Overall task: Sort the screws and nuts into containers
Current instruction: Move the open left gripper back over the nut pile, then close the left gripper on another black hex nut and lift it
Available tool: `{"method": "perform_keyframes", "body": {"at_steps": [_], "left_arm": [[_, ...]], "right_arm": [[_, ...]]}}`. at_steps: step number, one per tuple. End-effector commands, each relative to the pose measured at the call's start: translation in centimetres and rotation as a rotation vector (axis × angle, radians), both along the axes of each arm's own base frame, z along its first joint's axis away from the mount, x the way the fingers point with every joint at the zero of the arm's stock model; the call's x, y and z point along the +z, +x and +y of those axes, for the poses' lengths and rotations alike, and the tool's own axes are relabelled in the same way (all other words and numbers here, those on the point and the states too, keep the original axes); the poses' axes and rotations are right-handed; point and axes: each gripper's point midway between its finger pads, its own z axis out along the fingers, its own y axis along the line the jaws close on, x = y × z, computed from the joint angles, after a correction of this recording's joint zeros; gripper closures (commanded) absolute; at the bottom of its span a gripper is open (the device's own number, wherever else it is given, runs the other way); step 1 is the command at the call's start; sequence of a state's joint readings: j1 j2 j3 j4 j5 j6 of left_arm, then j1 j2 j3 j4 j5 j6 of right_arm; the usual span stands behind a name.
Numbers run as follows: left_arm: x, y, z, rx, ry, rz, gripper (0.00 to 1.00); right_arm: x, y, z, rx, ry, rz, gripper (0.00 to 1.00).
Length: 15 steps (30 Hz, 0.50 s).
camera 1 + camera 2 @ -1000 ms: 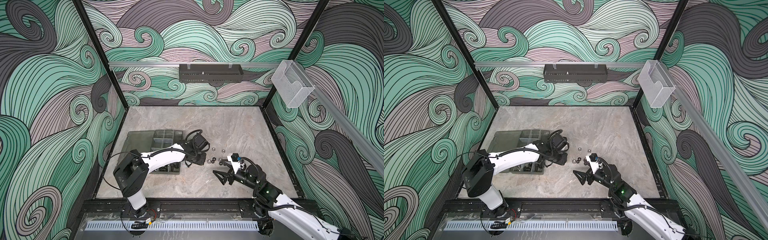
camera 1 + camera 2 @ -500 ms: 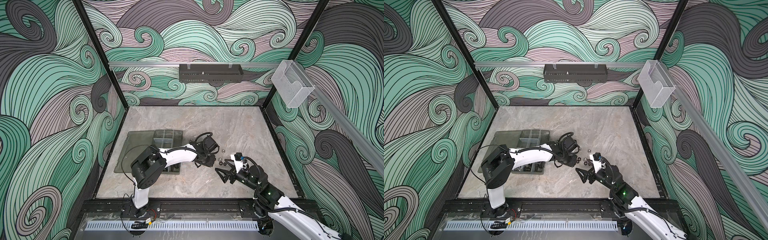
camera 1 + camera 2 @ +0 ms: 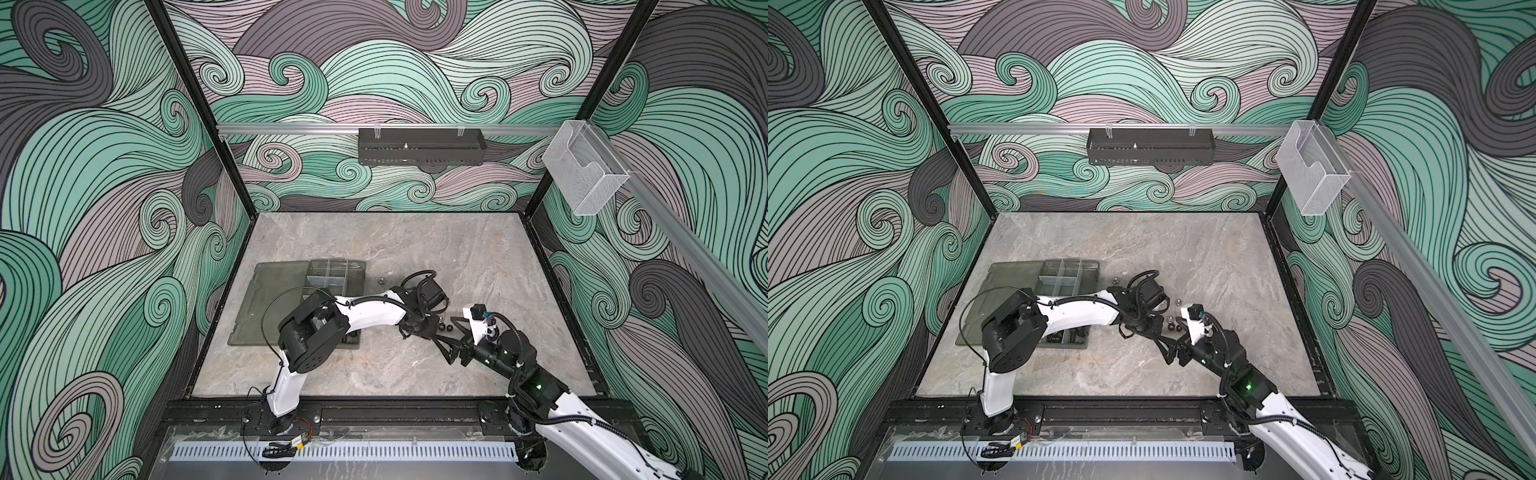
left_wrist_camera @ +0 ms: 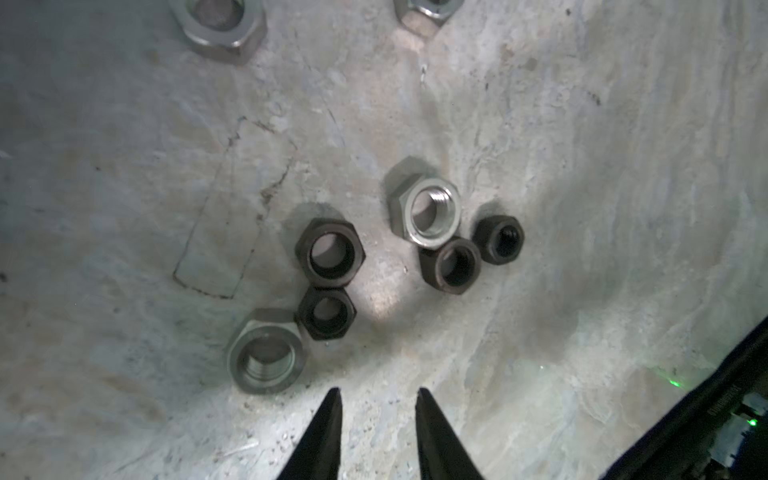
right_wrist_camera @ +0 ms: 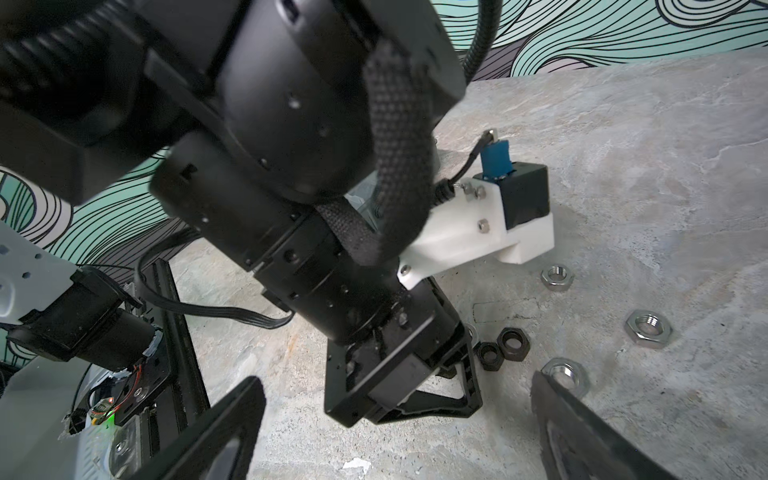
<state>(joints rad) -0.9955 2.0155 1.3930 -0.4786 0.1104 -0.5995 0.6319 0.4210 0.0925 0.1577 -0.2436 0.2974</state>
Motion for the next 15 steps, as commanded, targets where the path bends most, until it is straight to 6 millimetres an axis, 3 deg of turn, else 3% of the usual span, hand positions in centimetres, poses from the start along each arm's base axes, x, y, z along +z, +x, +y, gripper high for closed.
{"method": "perform_keyframes", "body": {"at_steps": [1,7,15], "left_arm": [[-0.3,0.4,0.6,0.038,0.061,0.003,0.65],[-1.2,1.5,1.6,0.069,0.144,-0.018,0.63],[-2.0,2.8,1.5,0.077,0.17,-0.014,0.63]], "right_arm": [[0.8,0.0,0.0,0.004,0.023,-0.015,0.01],[0.8,0.0,-0.2,-0.003,0.033,-0.01,0.01],[0.9,0.1,-0.5,-0.01,0.037,-0.015,0.0]]}}
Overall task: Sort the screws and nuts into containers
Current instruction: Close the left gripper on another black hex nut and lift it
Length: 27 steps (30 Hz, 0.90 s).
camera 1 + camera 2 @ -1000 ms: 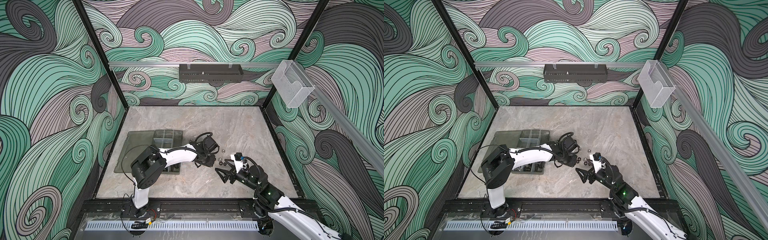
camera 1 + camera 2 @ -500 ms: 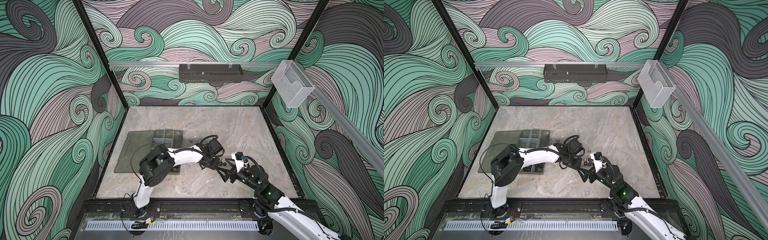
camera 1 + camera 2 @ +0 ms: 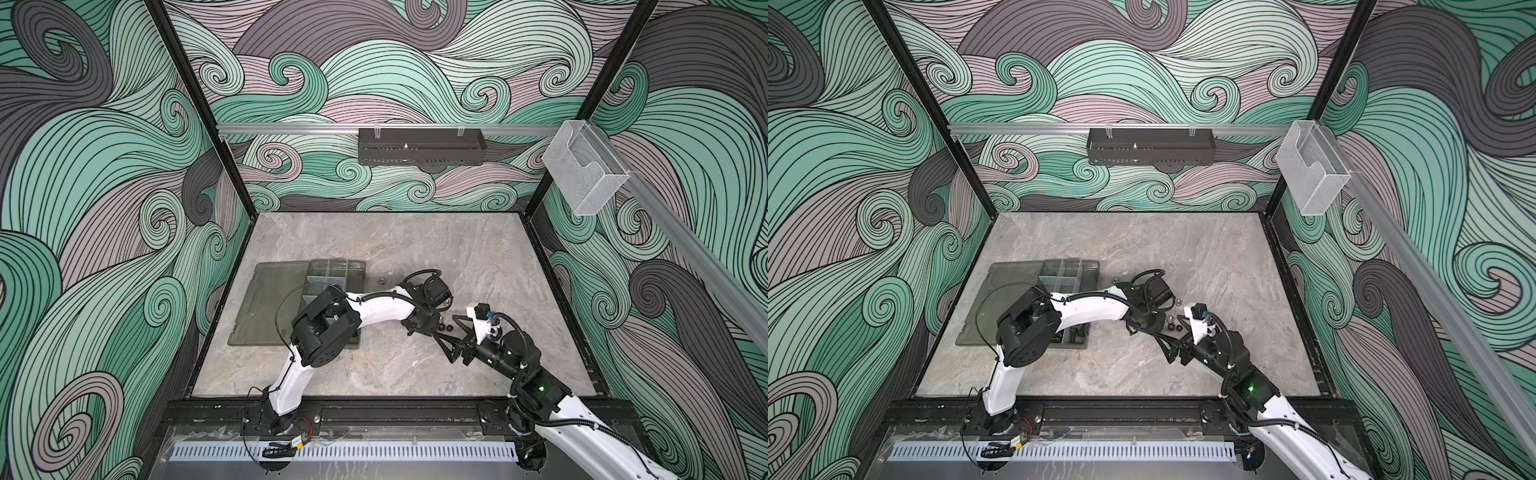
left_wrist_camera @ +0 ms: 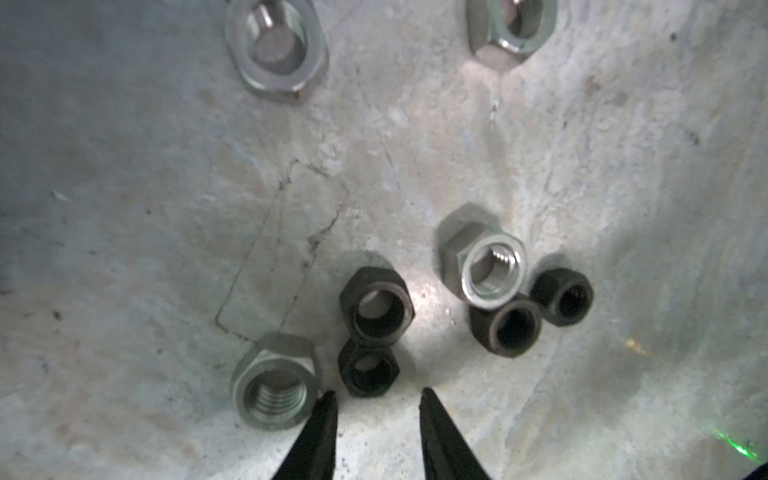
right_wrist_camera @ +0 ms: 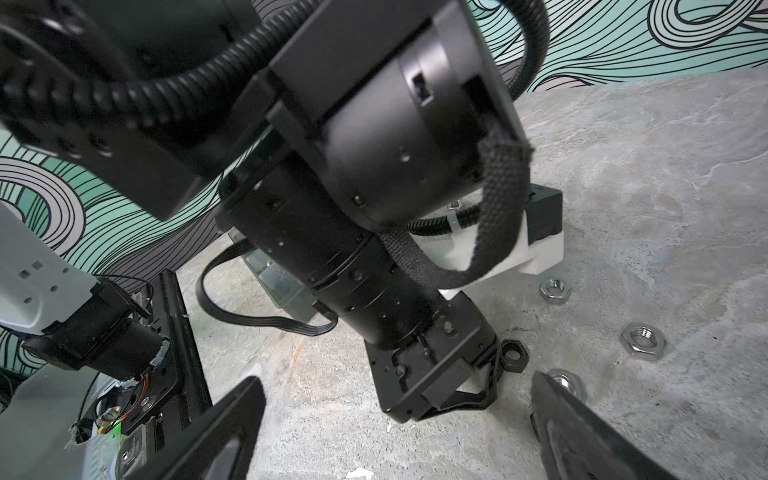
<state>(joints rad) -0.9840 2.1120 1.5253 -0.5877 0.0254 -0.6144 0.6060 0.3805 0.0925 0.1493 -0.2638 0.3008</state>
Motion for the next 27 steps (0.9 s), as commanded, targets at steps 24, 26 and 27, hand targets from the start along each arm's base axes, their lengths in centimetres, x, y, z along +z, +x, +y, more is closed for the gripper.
{"method": "perform_keyframes", "body": {"at_steps": [24,26,27], "left_arm": [[-0.7,1.7,2.6,0.025,0.116,-0.029,0.79],[0.1,2.0,2.7,0.027,0.094,-0.047,0.8],[0.6,2.2,2.7,0.028,0.082,-0.057,0.8]], "right_arm": [[0.0,0.1,0.2,0.012,0.014,0.015,0.0],[-0.2,0.1,0.3,0.016,0.014,0.024,0.01],[-0.2,0.1,0.4,0.025,0.009,0.028,0.01]]}}
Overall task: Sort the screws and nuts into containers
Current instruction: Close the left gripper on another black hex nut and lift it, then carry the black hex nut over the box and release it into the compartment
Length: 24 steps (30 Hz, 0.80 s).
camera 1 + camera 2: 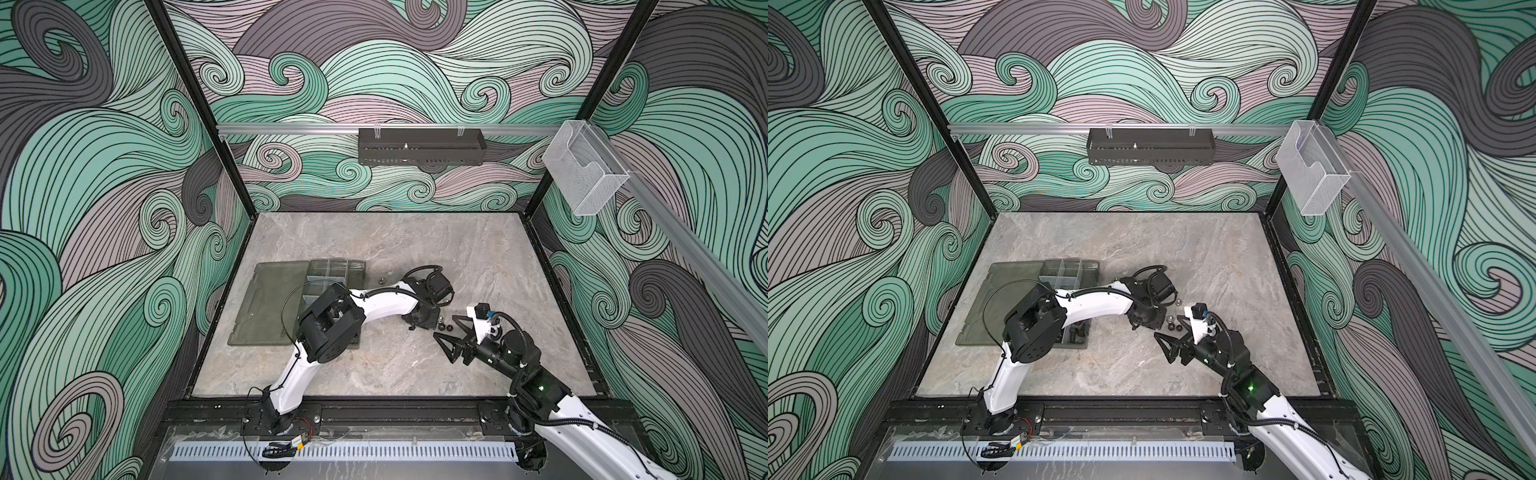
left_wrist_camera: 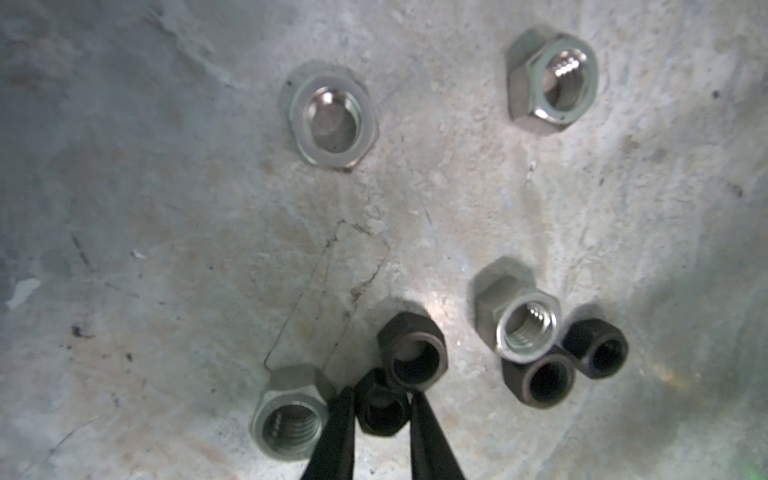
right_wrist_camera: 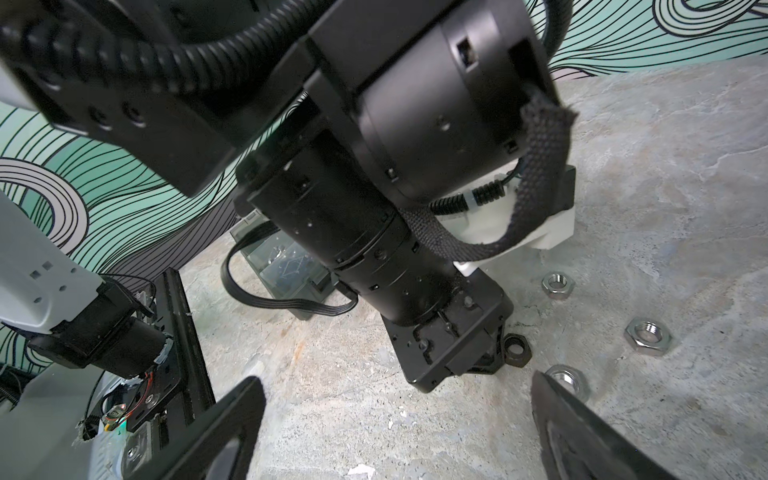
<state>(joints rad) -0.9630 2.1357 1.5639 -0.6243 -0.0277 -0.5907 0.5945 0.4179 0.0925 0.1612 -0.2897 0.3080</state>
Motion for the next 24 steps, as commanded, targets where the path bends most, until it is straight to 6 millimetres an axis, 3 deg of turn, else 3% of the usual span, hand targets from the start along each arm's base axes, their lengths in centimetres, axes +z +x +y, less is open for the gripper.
{"method": "perform_keyframes", "body": {"at_steps": [1,7,11,18,24], "left_arm": [[1.1,0.6,1.8,0.015,0.02,-0.025,0.8],[4.6,1.4,2.2,0.019,-0.08,-0.048,0.8],[7.0,1.9,3.7,0.036,-0.1,-0.075,0.79],[9.2,2.3,8.8,0.119,-0.076,-0.124,0.79],[9.7,1.8,15.2,0.224,-0.014,-0.122,0.79]], "right_arm": [[0.3,0.0,0.3,0.017,0.011,0.001,0.01],[0.4,0.0,0.4,0.029,-0.018,-0.016,0.0],[0.0,0.4,0.4,0.023,-0.034,-0.007,0.0],[-0.6,0.5,1.8,0.092,-0.067,0.011,0.01],[-0.7,0.3,4.0,0.172,-0.084,0.001,0.01]]}}
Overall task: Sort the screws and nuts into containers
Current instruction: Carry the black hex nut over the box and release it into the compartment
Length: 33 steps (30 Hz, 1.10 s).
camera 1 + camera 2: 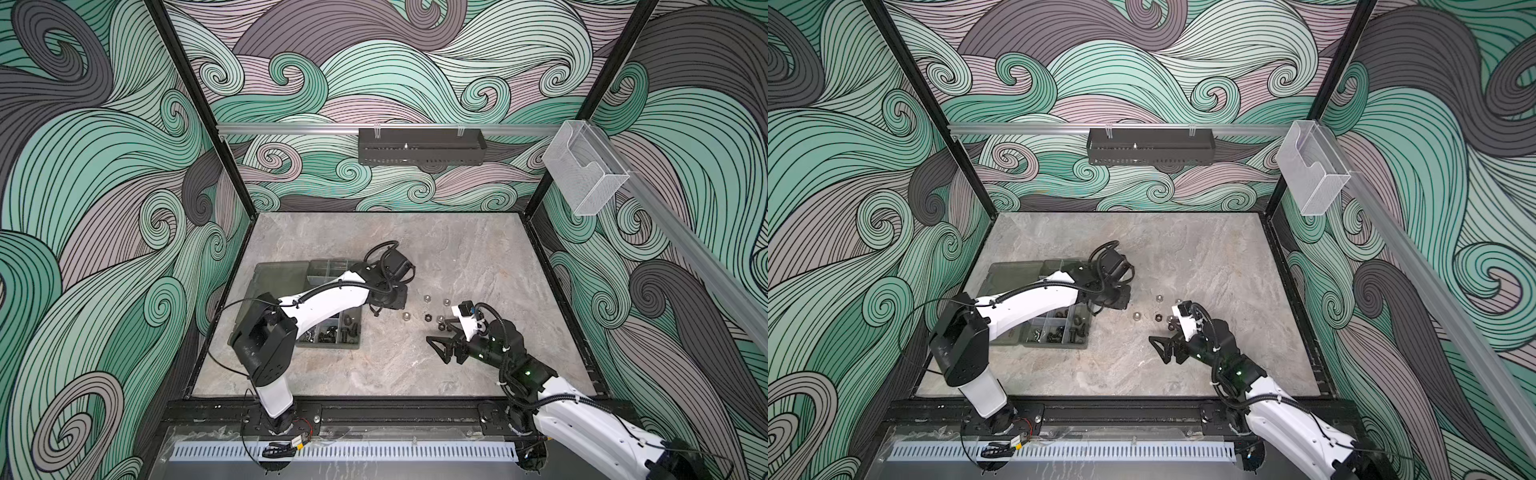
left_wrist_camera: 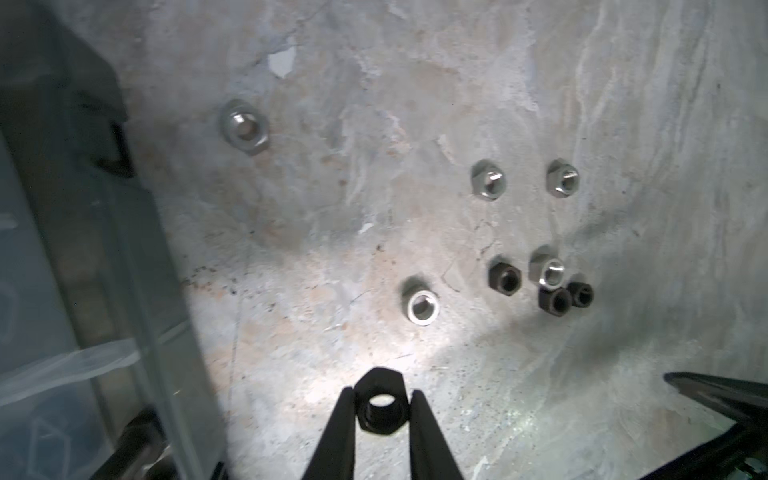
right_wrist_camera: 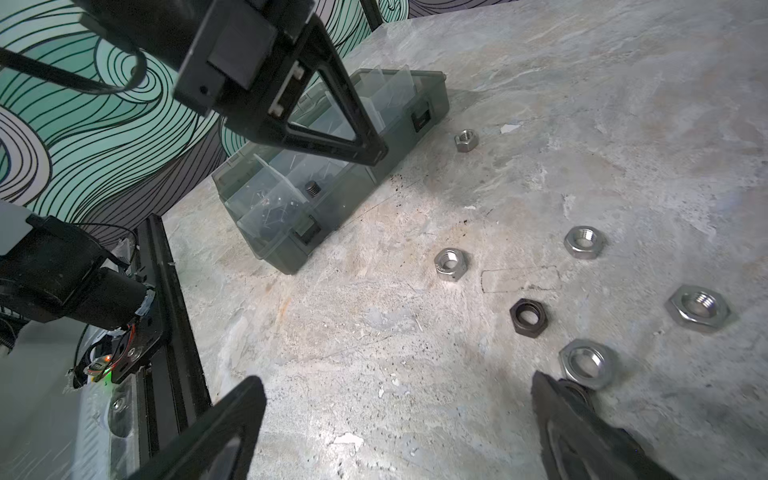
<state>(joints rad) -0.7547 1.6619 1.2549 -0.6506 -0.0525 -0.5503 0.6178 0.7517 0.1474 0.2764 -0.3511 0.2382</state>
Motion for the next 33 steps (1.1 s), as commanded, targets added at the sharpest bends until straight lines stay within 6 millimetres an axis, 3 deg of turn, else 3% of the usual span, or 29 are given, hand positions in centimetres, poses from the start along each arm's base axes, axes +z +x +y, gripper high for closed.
{"method": "perform_keyframes", "body": {"at_steps": [1,7,14,24,33], "left_arm": [[0.5,-0.5,4.5,0.07,0.074,0.001,0.79],[0.8,-1.2,10.8,0.192,0.122,0.005,0.79],[0.2,-1.7,16.1,0.3,0.17,0.057,0.79],[-3.3,-1.1,17.0,0.328,0.187,0.158,0.8],[-5.1,-1.2,17.3,0.326,0.214,0.186,0.79]], "right_arm": [[2.3,-0.5,2.3,0.099,0.027,-0.093,0.01],[2.5,-2.9,4.8,0.201,-0.027,-0.212,0.01],[2.6,-3.9,5.7,0.225,-0.035,-0.301,0.01],[1.2,-4.6,7.2,0.257,-0.135,-0.36,0.01],[1.7,-4.6,6.9,0.242,-0.118,-0.386,0.01]]}}
